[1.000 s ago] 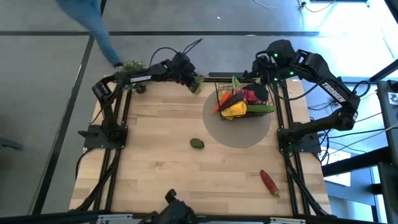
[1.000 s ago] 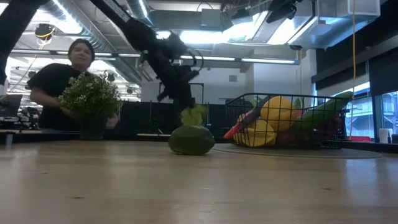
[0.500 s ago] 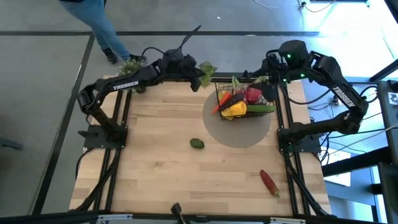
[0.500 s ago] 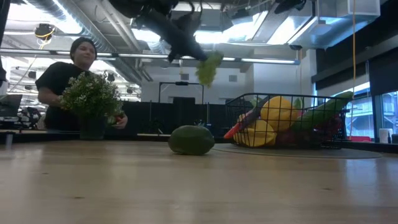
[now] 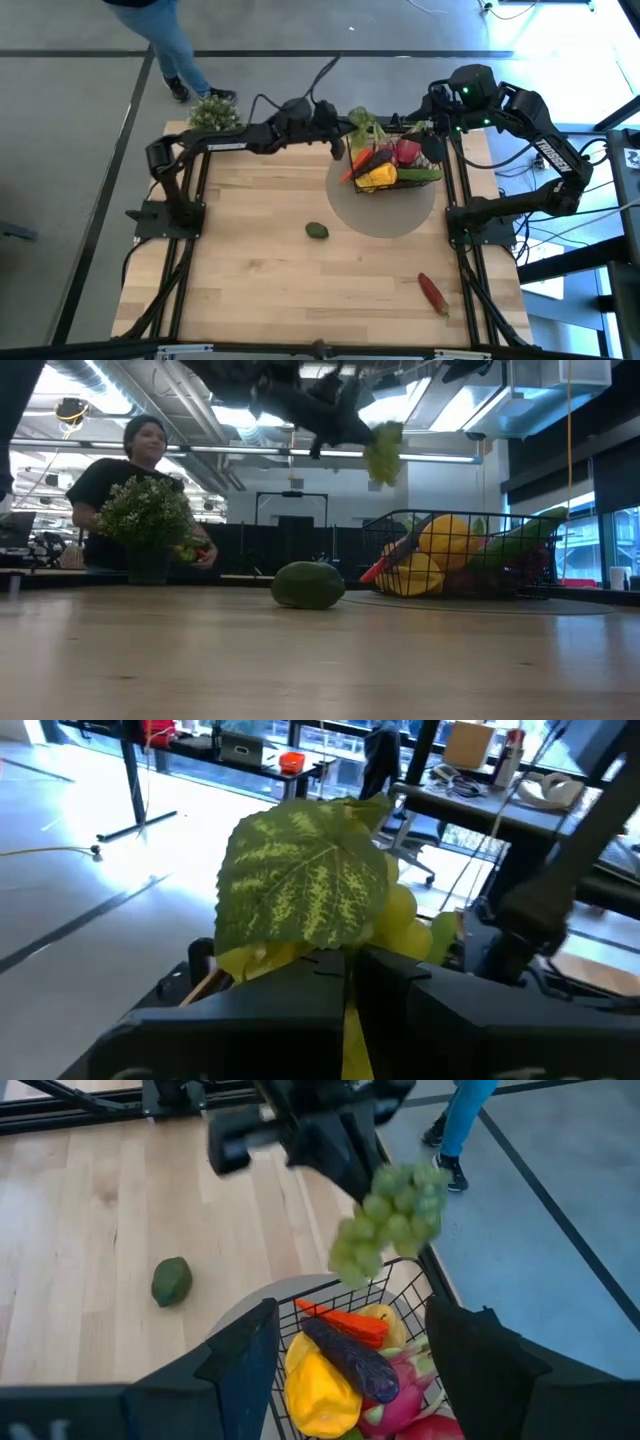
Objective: Build produce basket
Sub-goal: Put the green grapes into the wire basket
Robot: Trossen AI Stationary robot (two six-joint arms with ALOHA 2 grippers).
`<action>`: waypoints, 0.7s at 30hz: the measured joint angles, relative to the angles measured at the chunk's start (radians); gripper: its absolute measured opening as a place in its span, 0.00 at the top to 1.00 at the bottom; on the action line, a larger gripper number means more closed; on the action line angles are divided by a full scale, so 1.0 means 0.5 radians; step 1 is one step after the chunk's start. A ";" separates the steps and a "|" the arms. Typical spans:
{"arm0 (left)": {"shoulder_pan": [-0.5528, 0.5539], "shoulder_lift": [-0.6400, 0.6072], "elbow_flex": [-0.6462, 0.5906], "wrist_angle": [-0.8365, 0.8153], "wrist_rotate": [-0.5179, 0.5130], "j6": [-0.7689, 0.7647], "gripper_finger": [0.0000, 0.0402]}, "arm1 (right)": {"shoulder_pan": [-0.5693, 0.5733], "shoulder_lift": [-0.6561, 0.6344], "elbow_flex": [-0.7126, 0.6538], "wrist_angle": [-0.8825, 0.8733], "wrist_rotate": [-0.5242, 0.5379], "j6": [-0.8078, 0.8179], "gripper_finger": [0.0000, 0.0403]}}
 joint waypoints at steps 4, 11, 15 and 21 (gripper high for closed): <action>0.009 0.145 0.000 0.110 -0.004 -0.003 1.00 | 0.000 0.000 0.000 0.000 0.000 0.000 0.40; 0.027 0.357 0.000 0.118 0.003 -0.110 1.00 | 0.000 0.000 0.000 0.000 -0.001 0.000 0.40; 0.027 0.425 -0.001 0.124 0.030 -0.158 1.00 | -0.001 0.000 0.000 0.000 -0.001 0.000 0.40; 0.040 0.455 -0.001 0.120 0.184 -0.163 0.97 | 0.000 0.000 0.000 0.001 -0.001 0.006 0.40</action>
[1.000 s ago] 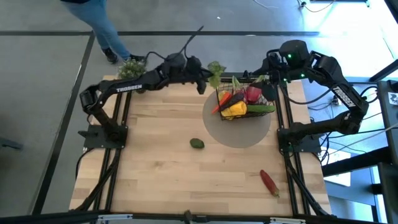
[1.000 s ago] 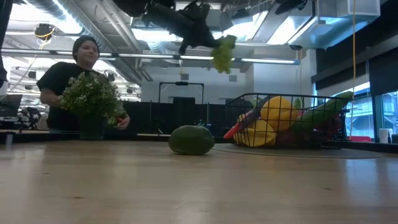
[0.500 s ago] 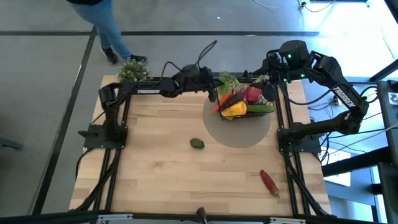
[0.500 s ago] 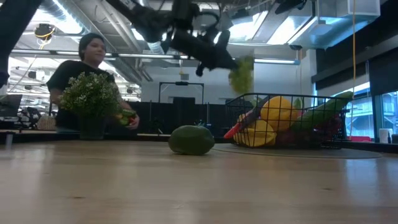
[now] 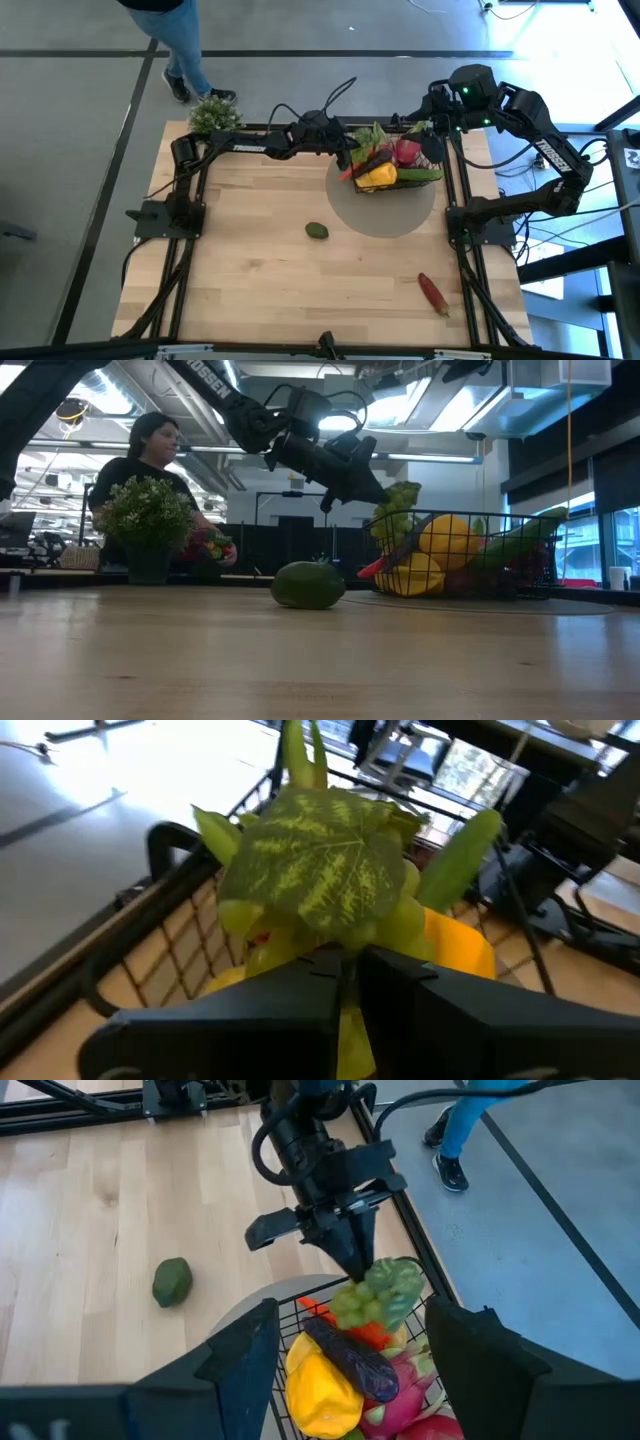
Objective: Build produce basket
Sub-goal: Put the green grapes into the wire basket, then put the red chili pepper into the wire basket
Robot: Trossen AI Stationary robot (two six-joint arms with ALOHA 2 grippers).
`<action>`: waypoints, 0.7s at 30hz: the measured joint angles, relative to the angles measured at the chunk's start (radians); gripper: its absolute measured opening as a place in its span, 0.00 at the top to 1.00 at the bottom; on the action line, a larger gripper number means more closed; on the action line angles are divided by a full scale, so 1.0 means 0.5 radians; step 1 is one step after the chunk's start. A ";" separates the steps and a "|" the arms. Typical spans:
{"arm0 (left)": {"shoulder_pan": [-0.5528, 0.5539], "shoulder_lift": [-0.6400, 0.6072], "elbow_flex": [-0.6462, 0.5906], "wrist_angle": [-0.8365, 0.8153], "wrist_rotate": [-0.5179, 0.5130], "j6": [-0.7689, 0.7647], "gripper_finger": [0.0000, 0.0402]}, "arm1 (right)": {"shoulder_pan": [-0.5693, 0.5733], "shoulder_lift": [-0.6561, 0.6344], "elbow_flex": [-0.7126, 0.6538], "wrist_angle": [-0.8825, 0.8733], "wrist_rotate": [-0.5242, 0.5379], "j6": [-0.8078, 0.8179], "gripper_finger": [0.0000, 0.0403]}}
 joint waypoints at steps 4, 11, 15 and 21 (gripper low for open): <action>0.002 0.000 0.000 0.001 -0.076 0.001 0.92 | -0.001 0.001 0.000 0.000 -0.001 0.001 0.40; 0.002 0.000 0.000 -0.002 -0.101 0.000 0.80 | -0.001 0.001 0.000 0.000 -0.001 0.002 0.40; 0.002 0.000 0.000 -0.007 -0.294 -0.001 0.73 | -0.001 0.001 0.000 -0.001 -0.002 0.002 0.40; 0.021 -0.031 0.000 0.000 -0.372 0.012 0.72 | -0.001 -0.012 0.000 -0.026 -0.003 0.002 0.40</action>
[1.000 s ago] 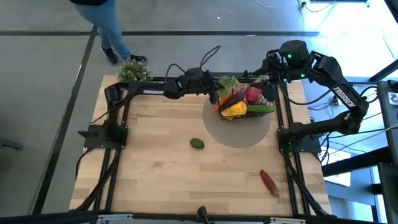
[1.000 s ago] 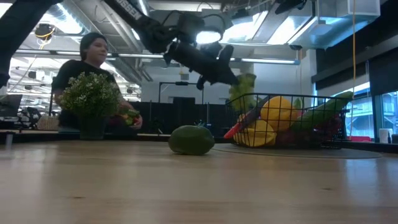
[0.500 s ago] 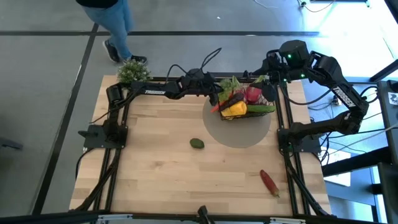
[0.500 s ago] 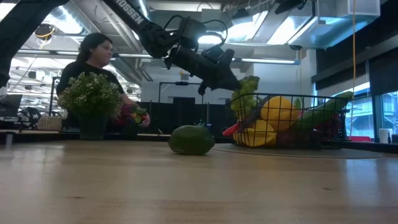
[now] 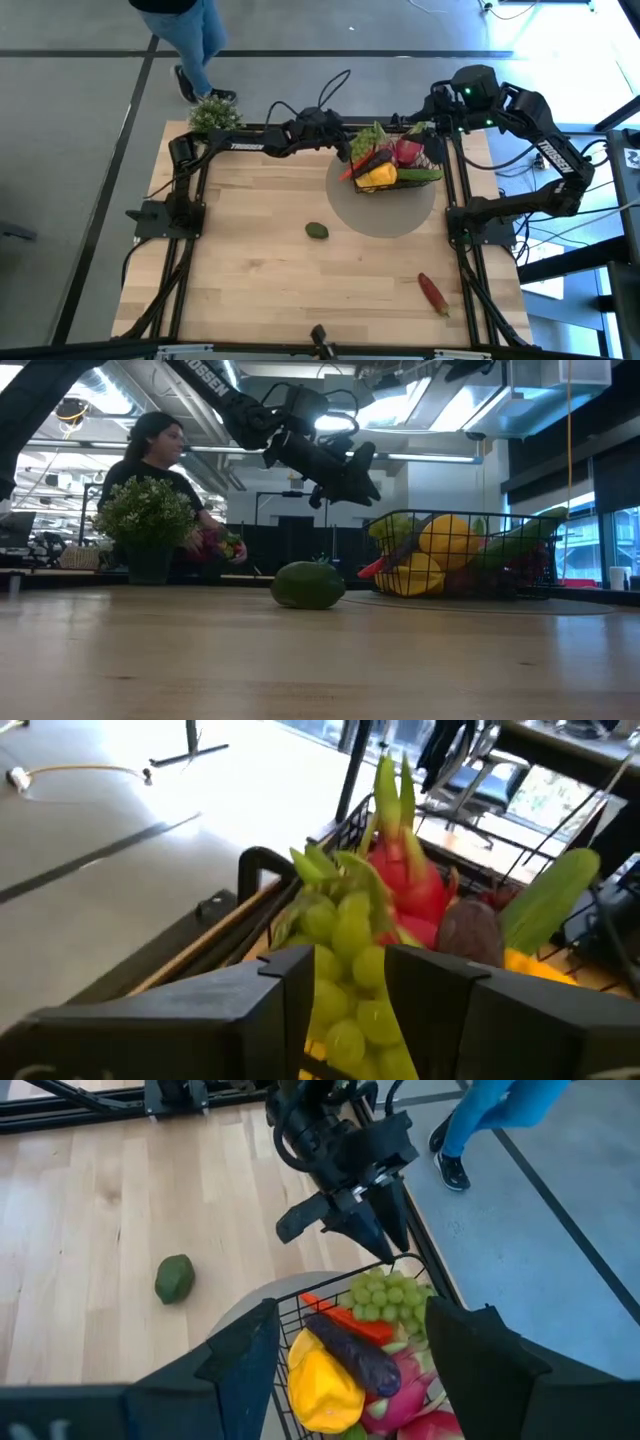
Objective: Build produce basket
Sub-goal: Put the red chili pepper into the wire basket
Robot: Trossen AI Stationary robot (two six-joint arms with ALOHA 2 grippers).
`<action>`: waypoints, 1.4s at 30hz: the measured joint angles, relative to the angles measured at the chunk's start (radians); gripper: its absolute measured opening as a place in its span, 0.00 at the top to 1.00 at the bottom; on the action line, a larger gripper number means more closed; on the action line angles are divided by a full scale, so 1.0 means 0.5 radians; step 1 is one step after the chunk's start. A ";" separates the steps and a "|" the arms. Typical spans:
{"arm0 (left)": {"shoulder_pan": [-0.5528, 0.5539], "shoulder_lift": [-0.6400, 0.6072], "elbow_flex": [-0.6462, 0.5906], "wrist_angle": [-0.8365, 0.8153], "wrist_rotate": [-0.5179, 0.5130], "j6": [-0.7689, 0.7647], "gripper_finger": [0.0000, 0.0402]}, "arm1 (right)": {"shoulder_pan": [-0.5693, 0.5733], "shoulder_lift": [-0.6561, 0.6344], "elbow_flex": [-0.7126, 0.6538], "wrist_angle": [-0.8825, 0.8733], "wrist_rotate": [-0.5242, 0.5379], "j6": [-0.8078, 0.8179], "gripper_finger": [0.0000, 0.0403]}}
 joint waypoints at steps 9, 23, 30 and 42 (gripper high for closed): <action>0.013 -0.233 -0.003 -0.323 0.524 0.437 0.73 | 0.000 -0.098 0.001 -0.076 -0.188 -0.111 0.40; -0.323 -0.947 0.000 -1.307 0.071 0.679 0.73 | 0.259 -0.150 -0.045 -0.746 -0.066 0.583 0.40; -0.414 -1.186 0.000 -1.489 -0.109 0.624 0.73 | 0.636 -0.236 -0.139 -0.750 -0.202 1.425 0.40; -0.497 -1.338 -0.002 -1.971 -0.109 0.703 0.73 | 1.337 -0.272 -0.934 -0.700 -0.309 2.693 0.40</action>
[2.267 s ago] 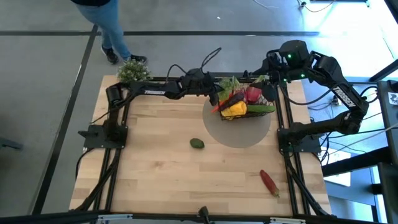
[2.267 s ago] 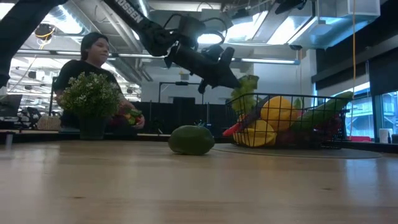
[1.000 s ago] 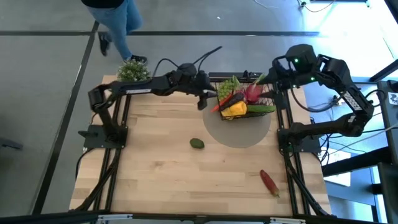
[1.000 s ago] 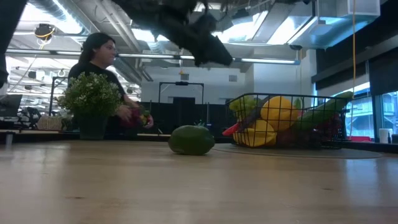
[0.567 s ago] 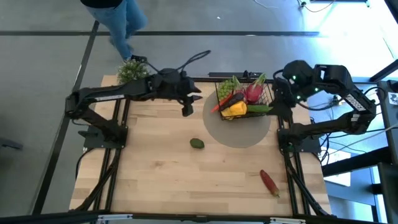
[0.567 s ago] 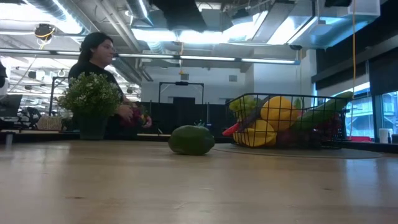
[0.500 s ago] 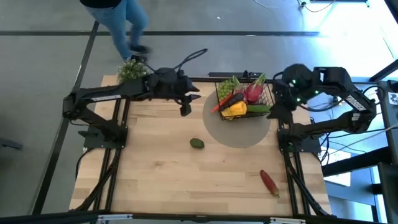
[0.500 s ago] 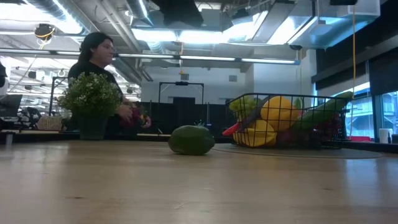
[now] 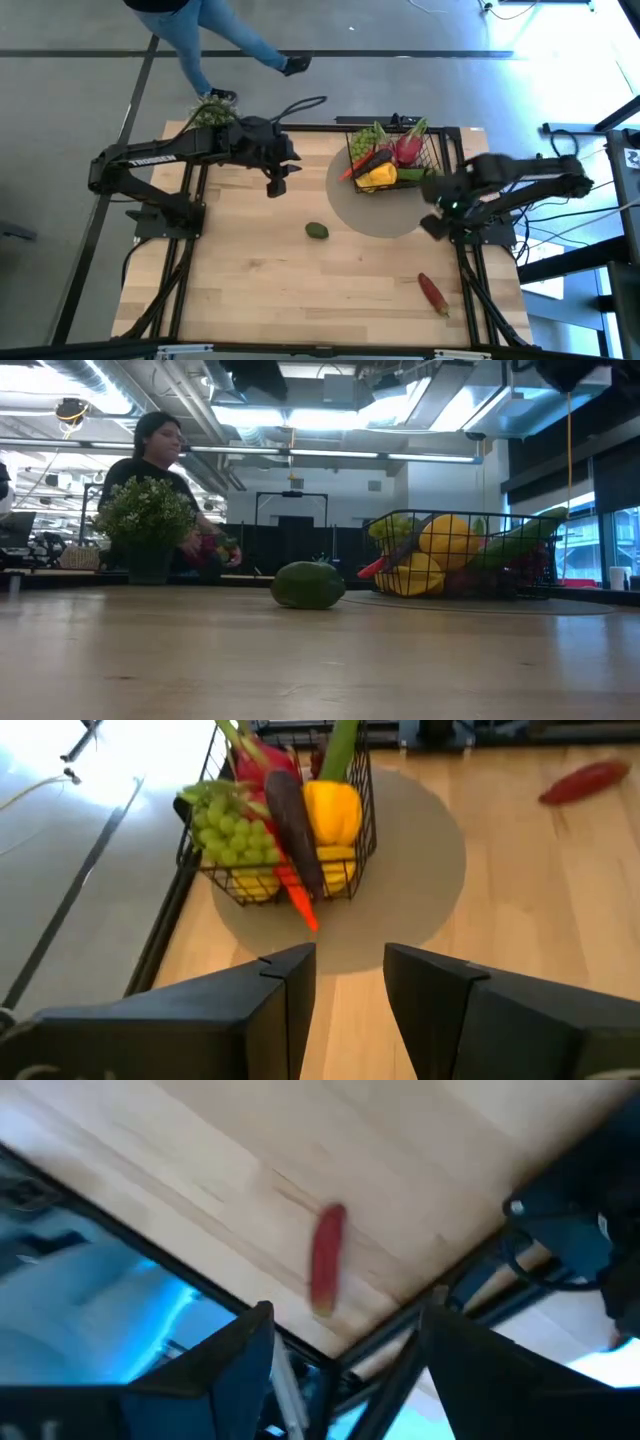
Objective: Build produce basket
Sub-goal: Put the red chili pepper into the wire basket
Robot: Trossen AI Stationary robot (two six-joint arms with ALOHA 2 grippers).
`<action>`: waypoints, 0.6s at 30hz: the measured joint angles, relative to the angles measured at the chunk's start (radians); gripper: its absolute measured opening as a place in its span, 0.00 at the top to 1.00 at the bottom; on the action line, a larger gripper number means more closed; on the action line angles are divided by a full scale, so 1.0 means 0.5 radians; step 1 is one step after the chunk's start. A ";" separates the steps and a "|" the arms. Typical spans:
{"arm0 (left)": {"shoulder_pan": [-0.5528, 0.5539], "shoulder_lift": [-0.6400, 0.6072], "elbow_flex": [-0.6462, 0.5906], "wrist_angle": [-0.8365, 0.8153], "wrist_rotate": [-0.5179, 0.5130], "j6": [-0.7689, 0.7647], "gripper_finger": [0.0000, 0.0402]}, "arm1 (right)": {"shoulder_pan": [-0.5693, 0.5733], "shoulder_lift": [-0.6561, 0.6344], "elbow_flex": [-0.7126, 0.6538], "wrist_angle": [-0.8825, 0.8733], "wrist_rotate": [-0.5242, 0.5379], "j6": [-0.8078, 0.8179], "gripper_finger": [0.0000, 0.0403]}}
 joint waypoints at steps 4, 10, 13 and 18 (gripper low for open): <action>0.004 0.002 0.000 -0.066 0.000 0.007 0.73 | 0.216 0.074 -0.214 0.218 -0.028 0.173 0.40; 0.011 0.003 0.000 -0.065 0.181 -0.015 0.73 | 0.513 0.227 -0.425 0.527 -0.161 0.413 0.40; 0.009 0.003 0.000 -0.065 0.212 -0.015 0.73 | 0.644 0.307 -0.491 0.614 -0.132 0.594 0.40; 0.011 0.003 0.000 -0.064 0.210 -0.014 0.73 | 0.824 0.465 -0.608 0.949 -0.126 0.719 0.40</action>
